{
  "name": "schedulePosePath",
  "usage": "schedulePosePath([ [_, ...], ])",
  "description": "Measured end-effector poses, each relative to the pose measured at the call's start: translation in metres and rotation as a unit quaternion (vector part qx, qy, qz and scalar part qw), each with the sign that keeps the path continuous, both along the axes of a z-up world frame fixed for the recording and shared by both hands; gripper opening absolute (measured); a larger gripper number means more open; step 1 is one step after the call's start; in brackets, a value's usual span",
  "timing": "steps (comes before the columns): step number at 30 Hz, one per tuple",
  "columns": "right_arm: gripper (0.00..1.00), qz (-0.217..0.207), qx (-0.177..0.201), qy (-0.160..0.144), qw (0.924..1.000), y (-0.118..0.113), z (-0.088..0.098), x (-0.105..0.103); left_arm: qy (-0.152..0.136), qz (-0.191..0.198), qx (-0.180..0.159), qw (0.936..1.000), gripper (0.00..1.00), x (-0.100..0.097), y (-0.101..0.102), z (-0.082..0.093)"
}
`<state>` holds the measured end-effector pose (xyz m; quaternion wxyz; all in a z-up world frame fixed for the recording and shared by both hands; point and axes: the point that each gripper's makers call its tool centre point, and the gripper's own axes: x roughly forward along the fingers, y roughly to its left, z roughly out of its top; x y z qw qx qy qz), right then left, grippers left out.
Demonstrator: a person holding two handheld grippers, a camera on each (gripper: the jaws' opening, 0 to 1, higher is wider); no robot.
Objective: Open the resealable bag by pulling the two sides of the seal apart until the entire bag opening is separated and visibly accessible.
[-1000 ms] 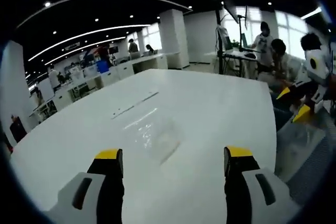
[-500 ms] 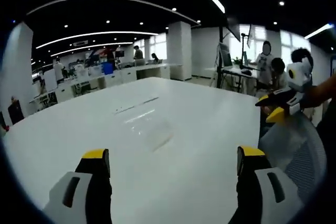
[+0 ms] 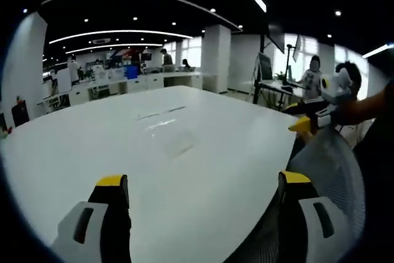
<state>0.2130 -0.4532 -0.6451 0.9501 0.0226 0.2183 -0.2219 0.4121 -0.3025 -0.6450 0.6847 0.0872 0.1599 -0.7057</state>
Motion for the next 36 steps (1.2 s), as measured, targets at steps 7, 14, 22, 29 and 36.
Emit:
schedulePosePath([
  [7, 0.63, 0.008, -0.003, 0.0, 1.0, 0.004, 0.001, 0.003, 0.012, 0.006, 0.008, 0.9999, 0.99, -0.011, 0.011, -0.004],
  [14, 0.62, 0.007, -0.003, -0.004, 1.0, 0.005, 0.002, 0.002, -0.002, 0.006, 0.016, 0.9998, 0.99, -0.015, 0.014, -0.008],
  [22, 0.62, 0.01, -0.007, -0.005, 0.9999, 0.006, 0.001, 0.002, 0.026, 0.015, 0.003, 0.9995, 0.99, -0.021, 0.027, -0.002],
  [29, 0.62, 0.01, -0.008, -0.007, 0.9999, 0.006, 0.001, 0.003, 0.029, 0.022, -0.017, 0.9992, 0.99, -0.019, 0.025, 0.004],
  [36, 0.62, 0.011, -0.006, -0.007, 0.9999, 0.007, 0.0, 0.002, 0.031, 0.017, -0.014, 0.9993, 0.99, -0.021, 0.025, 0.004],
])
